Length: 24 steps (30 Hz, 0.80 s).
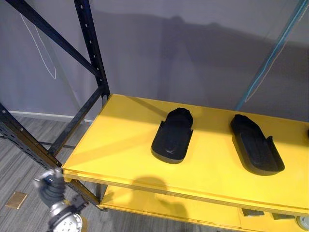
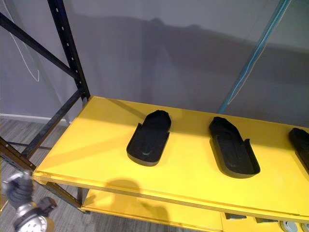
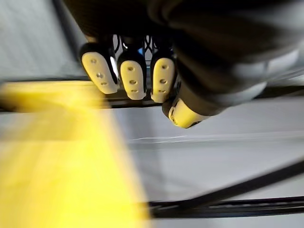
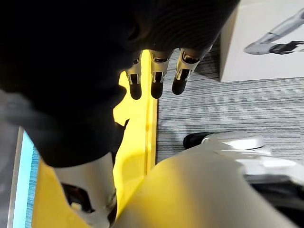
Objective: Walk over and take plastic housings, then place them on the shelf
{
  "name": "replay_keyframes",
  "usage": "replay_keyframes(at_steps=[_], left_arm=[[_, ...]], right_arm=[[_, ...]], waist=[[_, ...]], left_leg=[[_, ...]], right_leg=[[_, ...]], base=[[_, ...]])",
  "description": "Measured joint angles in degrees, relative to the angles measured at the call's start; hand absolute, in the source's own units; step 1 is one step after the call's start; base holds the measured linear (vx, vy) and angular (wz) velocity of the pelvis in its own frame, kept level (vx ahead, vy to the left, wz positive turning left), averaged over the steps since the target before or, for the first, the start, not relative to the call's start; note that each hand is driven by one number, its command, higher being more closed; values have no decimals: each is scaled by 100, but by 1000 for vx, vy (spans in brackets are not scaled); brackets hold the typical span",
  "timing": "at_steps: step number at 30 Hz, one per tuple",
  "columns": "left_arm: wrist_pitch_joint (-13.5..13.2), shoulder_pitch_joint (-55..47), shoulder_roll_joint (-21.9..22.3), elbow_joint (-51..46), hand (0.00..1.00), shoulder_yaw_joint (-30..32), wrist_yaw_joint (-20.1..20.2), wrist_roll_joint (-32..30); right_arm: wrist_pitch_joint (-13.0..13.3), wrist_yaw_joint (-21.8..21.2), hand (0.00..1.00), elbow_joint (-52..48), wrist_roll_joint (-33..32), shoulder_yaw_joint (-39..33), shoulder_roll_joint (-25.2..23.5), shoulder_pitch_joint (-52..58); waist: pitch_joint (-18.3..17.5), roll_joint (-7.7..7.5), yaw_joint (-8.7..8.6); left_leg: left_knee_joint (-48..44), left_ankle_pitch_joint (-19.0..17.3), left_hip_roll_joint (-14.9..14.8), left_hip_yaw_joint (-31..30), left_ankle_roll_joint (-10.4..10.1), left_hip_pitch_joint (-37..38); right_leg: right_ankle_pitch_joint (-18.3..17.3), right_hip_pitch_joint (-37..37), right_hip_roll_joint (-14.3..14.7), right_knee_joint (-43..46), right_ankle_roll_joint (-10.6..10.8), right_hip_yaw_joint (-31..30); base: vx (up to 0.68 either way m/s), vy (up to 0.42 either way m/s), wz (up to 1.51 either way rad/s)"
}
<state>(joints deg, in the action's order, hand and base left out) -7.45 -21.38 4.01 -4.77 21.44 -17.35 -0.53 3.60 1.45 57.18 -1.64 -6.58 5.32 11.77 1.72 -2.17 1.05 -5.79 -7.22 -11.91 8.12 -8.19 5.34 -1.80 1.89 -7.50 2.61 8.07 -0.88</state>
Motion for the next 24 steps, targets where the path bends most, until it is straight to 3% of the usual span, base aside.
replay_keyframes(at_steps=[2,3,8,13,18,24], left_arm=[[184,-49,3,535,100,-142,160,2],[255,-52,-18,833,0,-229,237,-17],[496,-9,-81,2232,0,-564,462,-150],[594,440,-525,4275,0,-853,643,-336],[589,629,-674,4832,0,-1013,724,-532],[580,953,-755,5255,0,-1286,913,-541]], right_arm=[[-14,12,0,-163,-1,8,-15,-13],[-20,11,0,-286,-3,19,-24,-17],[-27,13,0,-493,-16,107,-105,-55],[-24,25,0,-363,-132,100,-150,-136],[-20,43,0,-100,-138,94,-124,-308],[-19,75,0,111,-137,75,-116,-520]], waist=[[-3,12,6],[-8,14,15],[-90,47,11],[-130,53,-24],[-129,61,-54],[-99,134,-220]], left_leg=[[-35,0,-17,85,0,9],[-32,1,-21,130,0,22],[73,28,-21,169,-17,90],[344,187,0,205,-28,159],[416,206,18,266,-39,167],[454,206,38,280,-41,203]], right_leg=[[-6,17,2,0,-8,5],[-8,22,2,0,-11,5],[-8,27,2,1,-14,7],[32,-6,6,-62,-52,12],[92,-28,5,-166,-63,-27],[119,-3,5,-240,-58,-44]], base=[[17,0,2],[3,2,-4],[-39,4,0],[-76,-2,-1],[-4,8,-6],[54,9,-2]])
